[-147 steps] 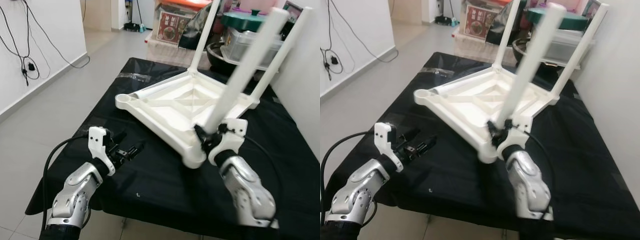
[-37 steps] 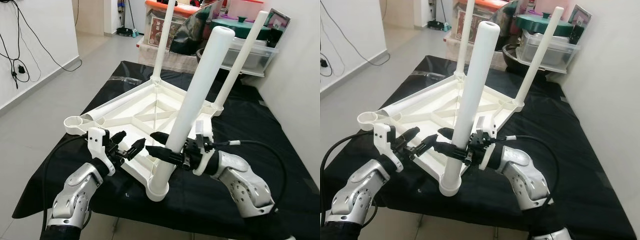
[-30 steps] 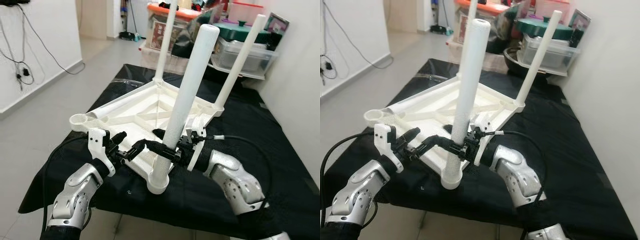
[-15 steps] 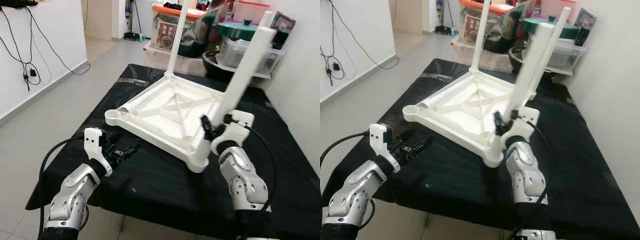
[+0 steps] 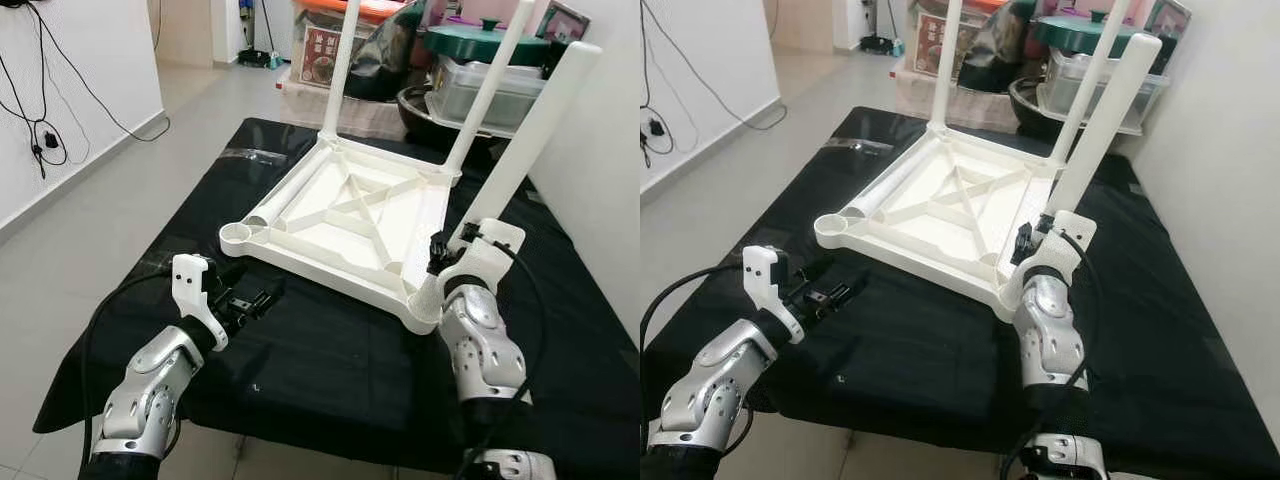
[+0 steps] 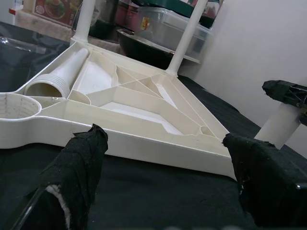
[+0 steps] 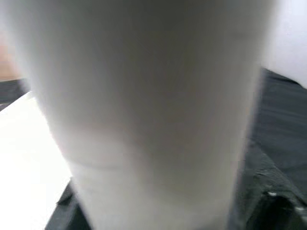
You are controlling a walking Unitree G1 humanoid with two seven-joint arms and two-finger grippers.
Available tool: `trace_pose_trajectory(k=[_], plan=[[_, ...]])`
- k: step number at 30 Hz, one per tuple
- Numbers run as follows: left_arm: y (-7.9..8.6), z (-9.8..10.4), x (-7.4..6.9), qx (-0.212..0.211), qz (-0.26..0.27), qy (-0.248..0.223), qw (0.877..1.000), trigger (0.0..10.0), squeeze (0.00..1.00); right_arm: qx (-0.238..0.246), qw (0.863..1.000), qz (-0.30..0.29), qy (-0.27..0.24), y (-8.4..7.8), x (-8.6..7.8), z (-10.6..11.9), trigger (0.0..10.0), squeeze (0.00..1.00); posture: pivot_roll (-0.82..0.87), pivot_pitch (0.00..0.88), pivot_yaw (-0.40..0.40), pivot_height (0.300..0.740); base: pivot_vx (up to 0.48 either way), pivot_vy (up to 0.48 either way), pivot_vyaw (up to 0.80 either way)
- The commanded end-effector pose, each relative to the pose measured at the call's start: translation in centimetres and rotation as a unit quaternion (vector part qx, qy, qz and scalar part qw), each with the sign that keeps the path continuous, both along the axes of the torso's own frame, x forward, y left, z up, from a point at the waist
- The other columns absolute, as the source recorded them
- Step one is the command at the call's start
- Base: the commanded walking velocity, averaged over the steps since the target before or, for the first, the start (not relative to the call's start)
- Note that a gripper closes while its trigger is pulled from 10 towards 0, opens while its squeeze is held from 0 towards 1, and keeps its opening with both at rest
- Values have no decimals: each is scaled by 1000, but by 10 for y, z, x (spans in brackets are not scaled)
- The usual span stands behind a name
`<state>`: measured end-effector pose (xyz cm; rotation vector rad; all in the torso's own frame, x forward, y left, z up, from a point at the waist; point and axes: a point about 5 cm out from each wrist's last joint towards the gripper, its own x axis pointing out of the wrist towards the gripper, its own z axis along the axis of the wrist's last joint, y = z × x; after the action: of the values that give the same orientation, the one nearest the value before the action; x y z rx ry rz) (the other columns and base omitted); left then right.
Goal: Building children table
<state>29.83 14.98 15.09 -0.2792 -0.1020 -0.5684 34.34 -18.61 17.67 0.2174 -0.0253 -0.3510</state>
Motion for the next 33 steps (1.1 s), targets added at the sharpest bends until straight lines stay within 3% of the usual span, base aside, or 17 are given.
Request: trace_pose_trajectory(k=[1,4,6,7,8,9,11,12,13,14,24,25,27,28,29,30,33], plan=[[-2,-3,0,2,3,3,1000,10000,0,-6,1000,-13,-17,1,1,2,0,0,77,0,-136,740,0,0,0],[-2,-3,0,2,3,3,1000,10000,0,-9,999,-20,-29,1,1,3,0,0,77,0,-136,740,0,0,0],[-1,-3,-1,2,3,3,1000,10000,0,11,999,34,-39,10,2,4,0,0,70,0,-130,740,0,0,0],[-1,-3,-1,1,2,3,1000,10000,0,45,981,171,-78,31,1,11,0,0,69,0,-127,740,0,0,0],[-1,-3,-1,0,0,3,1000,10000,0,26,944,305,-122,44,-12,19,0,0,68,0,-127,740,0,0,0],[-1,-3,-1,0,0,3,1000,10000,0,26,944,305,-122,44,-12,19,0,0,68,0,-127,740,0,0,0],[-2,-3,-1,1,-1,4,1000,10000,0,-3,883,442,-155,58,-32,25,0,0,68,0,-127,740,0,0,0],[-2,-3,-1,1,-1,4,1000,10000,0,-3,883,442,-155,58,-32,25,0,0,68,0,-127,740,0,0,0],[-2,-2,-1,0,-2,4,1000,10000,0,-7,788,600,-139,58,-67,19,0,0,64,0,-120,740,0,0,0],[-2,-2,-1,0,-3,4,1000,10000,0,-6,759,639,-125,56,-76,15,0,0,65,0,-122,740,0,0,0],[0,-2,-2,1,-1,4,1000,10000,0,-34,740,663,-108,58,-68,4,0,0,83,0,-130,740,0,0,0],[0,-2,-2,2,0,4,1000,10000,0,-44,748,655,-98,60,-64,2,2549,0,83,0,-130,740,0,0,0],[0,-2,-2,2,0,4,1000,10000,0,-51,748,655,-91,60,-63,0,2549,0,83,0,-130,740,0,0,0],[1,-2,-2,3,1,5,1000,10000,0,-59,776,626,-48,60,-56,-8,10000,0,86,0,-130,740,0,0,0],[1,-2,-2,3,1,5,1000,10000,0,-65,794,604,-17,58,-51,-14,10000,0,86,0,-130,740,0,0,0],[1,-2,-3,3,1,5,1000,10000,0,-58,814,577,-14,55,-46,-16,10000,1000,85,0,-129,740,0,0,0],[2,-2,-3,3,1,5,1000,10000,0,-38,835,549,-17,50,-42,-16,10000,1000,83,0,-126,740,0,0,0]])
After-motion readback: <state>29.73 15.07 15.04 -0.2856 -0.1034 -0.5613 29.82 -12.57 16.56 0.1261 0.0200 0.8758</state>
